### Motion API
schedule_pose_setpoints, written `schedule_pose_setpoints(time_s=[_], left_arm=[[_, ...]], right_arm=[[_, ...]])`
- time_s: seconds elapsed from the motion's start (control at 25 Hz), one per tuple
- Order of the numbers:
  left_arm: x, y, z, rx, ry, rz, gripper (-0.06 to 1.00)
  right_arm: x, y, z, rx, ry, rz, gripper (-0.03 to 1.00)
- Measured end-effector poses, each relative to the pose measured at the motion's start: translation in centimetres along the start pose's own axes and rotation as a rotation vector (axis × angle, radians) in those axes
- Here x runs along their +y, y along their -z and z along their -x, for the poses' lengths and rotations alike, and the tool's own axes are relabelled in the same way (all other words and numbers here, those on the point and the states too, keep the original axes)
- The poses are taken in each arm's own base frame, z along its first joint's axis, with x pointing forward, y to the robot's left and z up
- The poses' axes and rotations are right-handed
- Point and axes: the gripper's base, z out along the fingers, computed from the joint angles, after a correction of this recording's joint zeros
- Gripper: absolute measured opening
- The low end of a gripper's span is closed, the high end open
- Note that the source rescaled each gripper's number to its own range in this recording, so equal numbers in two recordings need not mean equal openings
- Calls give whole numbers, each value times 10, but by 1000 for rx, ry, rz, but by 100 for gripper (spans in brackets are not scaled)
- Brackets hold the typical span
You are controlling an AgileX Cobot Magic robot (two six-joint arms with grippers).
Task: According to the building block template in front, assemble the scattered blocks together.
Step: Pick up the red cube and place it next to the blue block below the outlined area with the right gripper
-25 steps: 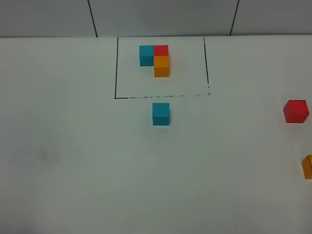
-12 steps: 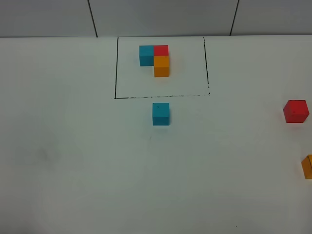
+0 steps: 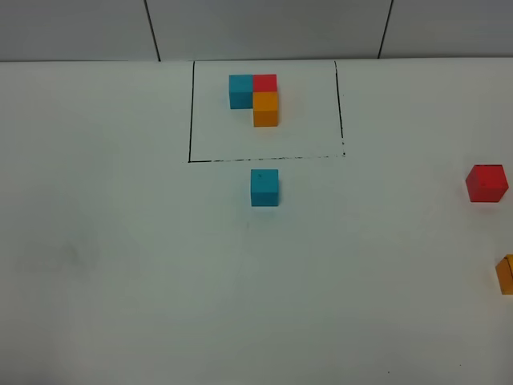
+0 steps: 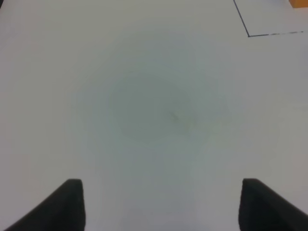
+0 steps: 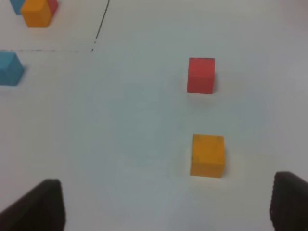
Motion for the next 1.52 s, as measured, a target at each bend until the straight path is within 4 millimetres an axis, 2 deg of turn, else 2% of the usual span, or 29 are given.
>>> schedule_pose_setpoints(time_s=[0.12, 0.28, 0.56, 0.72, 0.96, 1.2, 1.52], left_arm=[[0, 0, 0, 0, 0, 0, 51], [0, 0, 0, 0, 0, 0, 51], [0, 0, 0, 0, 0, 0, 51], [0, 0, 0, 0, 0, 0, 51], [0, 0, 0, 0, 0, 0, 51], [0, 0, 0, 0, 0, 0, 51], [0, 0, 0, 0, 0, 0, 51]], right_arm=[[-1, -5, 3, 37, -39, -7, 74], [-5, -29, 13, 203, -73, -47, 74], [-14, -88, 46, 540, -24, -100, 97], [-18, -120, 68, 645, 27, -112, 99], [-23, -163, 87, 752, 105, -95, 100], [-40, -189, 82, 804, 32, -76, 100], [-44, -200, 78, 810, -5, -39, 100]])
